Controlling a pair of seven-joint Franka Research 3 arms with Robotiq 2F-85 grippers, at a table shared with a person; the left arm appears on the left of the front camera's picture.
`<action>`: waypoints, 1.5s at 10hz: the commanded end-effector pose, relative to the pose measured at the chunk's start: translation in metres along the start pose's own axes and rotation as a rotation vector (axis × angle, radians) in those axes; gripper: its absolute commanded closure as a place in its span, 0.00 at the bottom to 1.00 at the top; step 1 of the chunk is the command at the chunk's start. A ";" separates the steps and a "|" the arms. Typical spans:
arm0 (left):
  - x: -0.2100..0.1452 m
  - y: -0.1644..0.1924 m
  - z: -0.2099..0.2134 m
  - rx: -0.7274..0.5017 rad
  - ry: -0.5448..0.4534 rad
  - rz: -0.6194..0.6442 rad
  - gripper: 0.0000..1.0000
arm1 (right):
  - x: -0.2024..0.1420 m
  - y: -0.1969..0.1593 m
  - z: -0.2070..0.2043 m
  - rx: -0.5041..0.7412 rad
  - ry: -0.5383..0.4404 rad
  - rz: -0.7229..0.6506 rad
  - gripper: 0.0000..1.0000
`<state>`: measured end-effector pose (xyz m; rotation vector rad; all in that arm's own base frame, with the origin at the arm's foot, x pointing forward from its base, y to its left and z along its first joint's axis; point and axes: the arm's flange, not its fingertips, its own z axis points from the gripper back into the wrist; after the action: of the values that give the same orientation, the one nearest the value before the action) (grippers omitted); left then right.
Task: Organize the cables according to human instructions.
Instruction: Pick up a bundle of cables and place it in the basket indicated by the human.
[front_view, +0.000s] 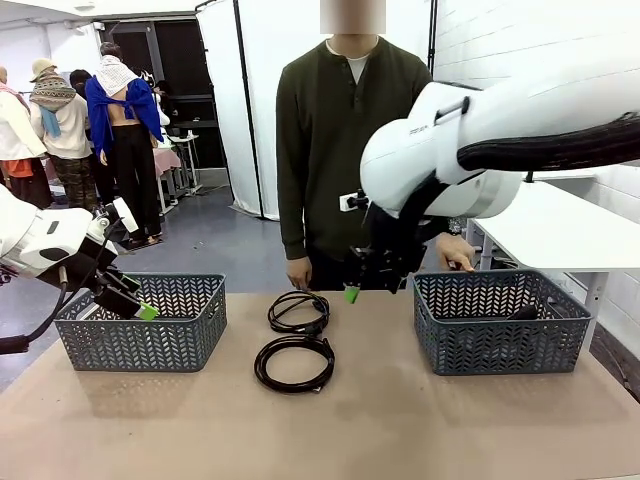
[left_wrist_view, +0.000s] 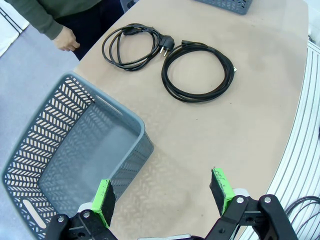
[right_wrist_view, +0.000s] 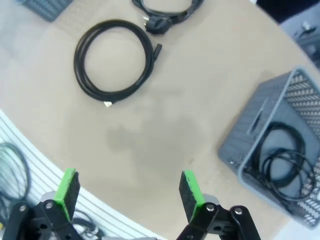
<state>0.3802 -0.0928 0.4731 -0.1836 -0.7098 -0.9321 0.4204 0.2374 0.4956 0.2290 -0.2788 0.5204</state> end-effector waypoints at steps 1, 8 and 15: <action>-0.002 0.003 -0.001 -0.003 -0.006 0.004 0.00 | 0.020 0.016 -0.028 -0.001 -0.001 -0.095 0.00; -0.002 0.003 -0.001 -0.003 -0.006 0.004 0.00 | 0.027 0.018 -0.075 -0.046 0.052 -0.136 0.00; -0.002 0.003 -0.001 -0.003 -0.006 0.004 0.00 | 0.022 0.016 -0.078 -0.027 0.066 -0.133 0.00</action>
<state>0.3802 -0.0928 0.4732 -0.1836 -0.7098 -0.9321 0.4459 0.2833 0.4320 0.2022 -0.2049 0.3914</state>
